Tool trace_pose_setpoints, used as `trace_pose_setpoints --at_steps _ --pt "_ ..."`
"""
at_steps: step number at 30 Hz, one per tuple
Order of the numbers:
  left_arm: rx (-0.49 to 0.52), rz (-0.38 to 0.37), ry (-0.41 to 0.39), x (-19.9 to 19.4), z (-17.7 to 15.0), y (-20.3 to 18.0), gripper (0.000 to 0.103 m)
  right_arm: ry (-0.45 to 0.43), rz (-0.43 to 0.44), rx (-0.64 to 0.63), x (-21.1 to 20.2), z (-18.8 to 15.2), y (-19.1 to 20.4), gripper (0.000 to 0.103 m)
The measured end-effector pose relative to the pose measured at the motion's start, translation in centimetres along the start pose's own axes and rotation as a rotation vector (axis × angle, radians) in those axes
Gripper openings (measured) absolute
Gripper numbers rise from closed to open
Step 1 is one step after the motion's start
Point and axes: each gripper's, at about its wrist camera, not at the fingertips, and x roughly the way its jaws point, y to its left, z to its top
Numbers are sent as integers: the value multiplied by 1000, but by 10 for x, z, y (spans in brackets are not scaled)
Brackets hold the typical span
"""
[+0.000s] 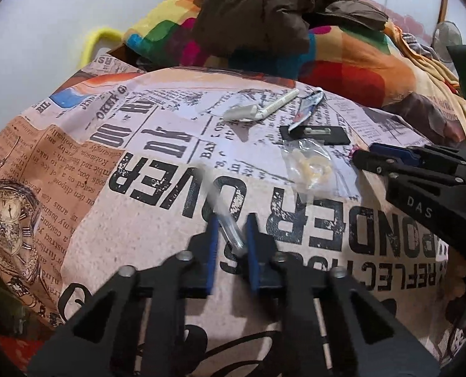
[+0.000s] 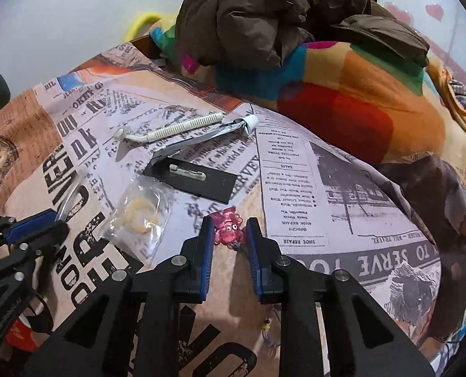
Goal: Collect trash
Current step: 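Grasp the clear plastic tube with the left tool while the right tool grasps the pink toy figure, then carry the tube and pink figure with both tools over the white bin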
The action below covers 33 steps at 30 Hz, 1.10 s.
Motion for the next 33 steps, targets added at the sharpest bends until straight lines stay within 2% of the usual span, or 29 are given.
trace_pose_setpoints --at_steps 6,17,21,26,33 --pt "-16 -43 29 -12 -4 4 7 39 7 99 -6 0 -9 19" --pt "9 -91 -62 -85 -1 6 7 -25 25 119 -77 -1 -9 19" --pt "11 -100 -91 -114 1 9 7 -73 20 98 -109 8 5 19" --pt "41 -64 -151 -153 0 14 7 -138 34 74 -155 17 25 19" --pt "15 -52 -199 -204 -10 41 7 -203 43 9 -204 25 64 19"
